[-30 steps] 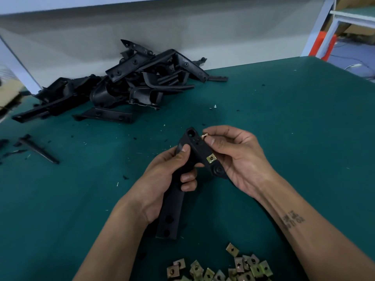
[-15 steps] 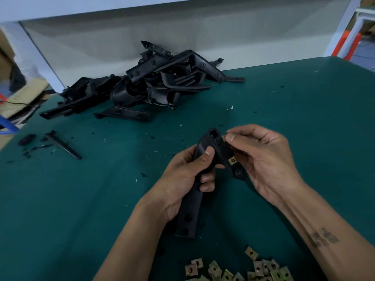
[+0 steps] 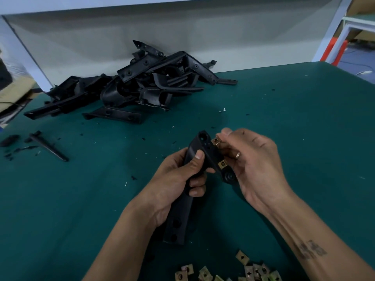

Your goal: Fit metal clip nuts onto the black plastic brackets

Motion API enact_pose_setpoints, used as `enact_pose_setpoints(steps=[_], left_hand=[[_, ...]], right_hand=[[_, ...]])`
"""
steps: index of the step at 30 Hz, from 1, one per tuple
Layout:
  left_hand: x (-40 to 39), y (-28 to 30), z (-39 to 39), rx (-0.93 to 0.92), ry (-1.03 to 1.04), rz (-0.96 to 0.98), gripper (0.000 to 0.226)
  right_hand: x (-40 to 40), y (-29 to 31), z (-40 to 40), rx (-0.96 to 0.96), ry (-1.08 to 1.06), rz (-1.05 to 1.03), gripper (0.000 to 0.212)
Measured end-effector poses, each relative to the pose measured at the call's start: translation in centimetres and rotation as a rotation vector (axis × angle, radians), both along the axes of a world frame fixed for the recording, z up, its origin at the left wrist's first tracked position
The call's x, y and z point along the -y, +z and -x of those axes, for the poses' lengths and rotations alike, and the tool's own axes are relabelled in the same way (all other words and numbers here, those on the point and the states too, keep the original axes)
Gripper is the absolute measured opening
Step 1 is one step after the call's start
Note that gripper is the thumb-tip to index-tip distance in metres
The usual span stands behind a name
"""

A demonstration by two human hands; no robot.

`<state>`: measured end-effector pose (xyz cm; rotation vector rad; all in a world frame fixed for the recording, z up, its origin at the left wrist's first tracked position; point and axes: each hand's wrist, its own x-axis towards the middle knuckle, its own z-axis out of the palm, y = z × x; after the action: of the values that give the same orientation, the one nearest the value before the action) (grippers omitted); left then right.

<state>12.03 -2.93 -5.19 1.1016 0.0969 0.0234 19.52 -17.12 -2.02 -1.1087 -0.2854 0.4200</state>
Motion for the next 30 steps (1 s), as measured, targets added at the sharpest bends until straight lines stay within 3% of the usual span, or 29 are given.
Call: enact_pose_setpoints(steps=[9,14,30], left_hand=[[0.0,0.2,0.1,-0.020,-0.004,0.020,0.019],[0.0,0.3,0.1,-0.014,0.001,0.024,0.019],[-0.2,0.2,0.2,0.016,-0.013,0.032,0.022]], right_hand=[[-0.6,-0.1,1.3,0.048,-0.092,0.079,0.050],[-0.9,0.0,1.8,0.122,-0.107,0.142,0.042],[-1.0,0.5,2.1,0.110,-0.063,0.107,0.045]])
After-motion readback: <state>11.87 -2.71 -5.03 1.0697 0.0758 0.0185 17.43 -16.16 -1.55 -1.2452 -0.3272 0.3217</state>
